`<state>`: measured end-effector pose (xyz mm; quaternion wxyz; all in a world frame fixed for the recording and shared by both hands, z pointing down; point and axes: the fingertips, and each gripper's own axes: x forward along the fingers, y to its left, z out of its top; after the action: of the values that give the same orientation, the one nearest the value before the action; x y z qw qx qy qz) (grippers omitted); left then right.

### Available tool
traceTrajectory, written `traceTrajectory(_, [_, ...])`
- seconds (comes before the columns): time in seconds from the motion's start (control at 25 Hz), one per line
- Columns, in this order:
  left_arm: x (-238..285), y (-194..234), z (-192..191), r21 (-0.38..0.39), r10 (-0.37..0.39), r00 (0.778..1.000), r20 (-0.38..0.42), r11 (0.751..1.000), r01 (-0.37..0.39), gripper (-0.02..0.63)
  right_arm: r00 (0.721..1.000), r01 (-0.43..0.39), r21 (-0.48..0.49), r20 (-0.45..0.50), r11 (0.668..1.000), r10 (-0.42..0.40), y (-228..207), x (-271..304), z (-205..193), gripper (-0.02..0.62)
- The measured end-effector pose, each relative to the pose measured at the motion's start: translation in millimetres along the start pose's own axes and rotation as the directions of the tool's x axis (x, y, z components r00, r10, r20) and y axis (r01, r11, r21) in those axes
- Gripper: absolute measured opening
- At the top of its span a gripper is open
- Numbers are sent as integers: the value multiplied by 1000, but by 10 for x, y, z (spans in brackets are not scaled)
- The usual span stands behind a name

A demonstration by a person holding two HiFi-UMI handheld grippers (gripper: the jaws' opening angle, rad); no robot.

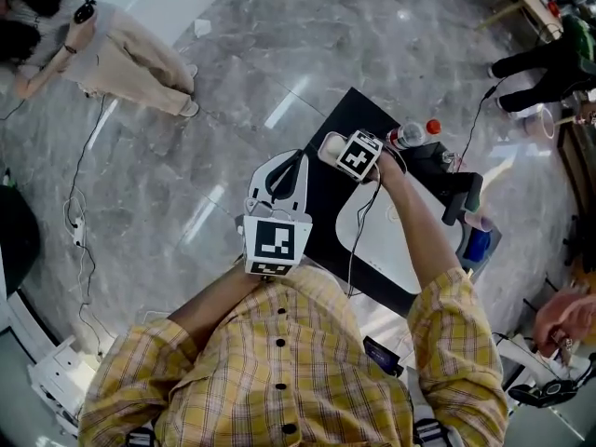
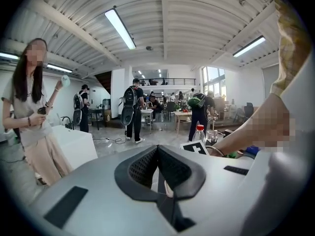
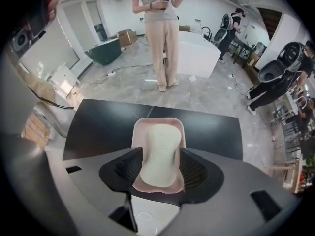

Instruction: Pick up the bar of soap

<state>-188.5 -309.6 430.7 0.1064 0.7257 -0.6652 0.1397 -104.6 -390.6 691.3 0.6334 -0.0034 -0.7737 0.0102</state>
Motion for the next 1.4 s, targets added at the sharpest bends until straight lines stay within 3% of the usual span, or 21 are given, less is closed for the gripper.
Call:
traceTrajectory(0.52, [61,-1,-91,0,-16,1000,-24,1000,16,11,990,-49,-13,-135,999,47,-3,154,-50,225])
traceTrajectory(0.8, [118,-92,-121,11,-38,999,-34,999,38,11,995,-54,-30,-86,998,51,8,173,-27,224])
traceTrajectory(1.04, [135,-114,-134,16,-45,998,-39,999,46,11,994,-54,-39,-101,998,50,22,172,-29,213])
traceTrajectory(1.4, [191,-157,-96,11,-54,998,-36,998,54,11,998,-14,-21,-58,1000,13,24,114,-41,212])
